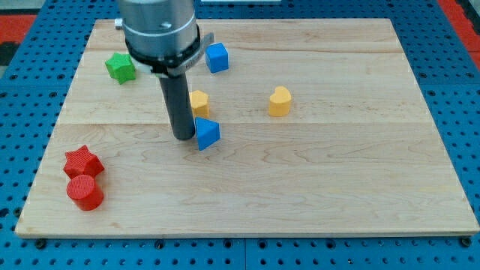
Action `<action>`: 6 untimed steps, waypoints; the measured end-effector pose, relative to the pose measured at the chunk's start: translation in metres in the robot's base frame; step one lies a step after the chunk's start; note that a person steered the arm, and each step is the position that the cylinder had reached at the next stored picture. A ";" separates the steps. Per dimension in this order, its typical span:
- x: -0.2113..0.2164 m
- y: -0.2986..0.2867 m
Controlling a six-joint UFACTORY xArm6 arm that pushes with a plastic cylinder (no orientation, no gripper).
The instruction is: Move your arm to the bottom left of the hexagon
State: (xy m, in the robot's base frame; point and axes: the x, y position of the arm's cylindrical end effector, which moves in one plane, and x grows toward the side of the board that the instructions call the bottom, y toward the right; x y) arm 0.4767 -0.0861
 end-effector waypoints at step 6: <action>0.003 0.093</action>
